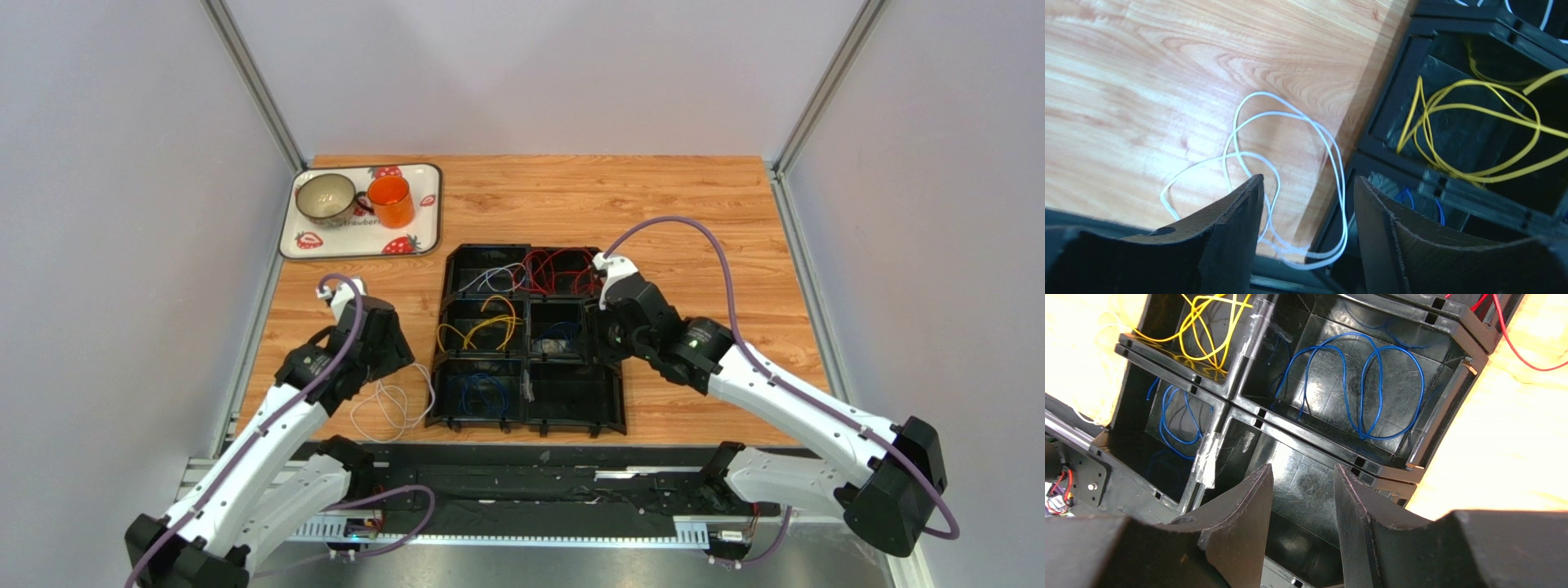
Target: Untangle the cables
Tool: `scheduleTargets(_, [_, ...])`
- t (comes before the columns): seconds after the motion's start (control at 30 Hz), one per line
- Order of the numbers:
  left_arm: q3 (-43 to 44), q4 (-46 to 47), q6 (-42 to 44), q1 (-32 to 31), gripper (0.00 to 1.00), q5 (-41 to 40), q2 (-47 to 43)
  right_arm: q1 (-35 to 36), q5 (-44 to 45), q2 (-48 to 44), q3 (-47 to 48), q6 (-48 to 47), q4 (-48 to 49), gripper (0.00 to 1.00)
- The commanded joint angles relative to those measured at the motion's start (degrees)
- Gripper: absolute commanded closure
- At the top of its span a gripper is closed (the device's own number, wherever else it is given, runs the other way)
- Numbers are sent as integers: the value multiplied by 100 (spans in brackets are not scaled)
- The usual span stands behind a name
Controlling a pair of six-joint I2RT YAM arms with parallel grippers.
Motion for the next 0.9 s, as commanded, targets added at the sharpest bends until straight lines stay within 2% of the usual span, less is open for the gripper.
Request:
scheduleTargets(0.0, [-210,1123,242,325,38,710,392,26,26,152,19,-47,217,55])
scheduleTargets(0.23, [-325,1800,269,404,38,816,1332,26,-106,522,106,-99,357,55])
scheduleTargets(0.53, [-342,2055,277,413,41,728,2001,26,-132,899,203,-293,445,55])
scheduleTargets(0.87, [-377,1643,-135,422,43,368,2160,26,-150,1084,256,-416,507,55])
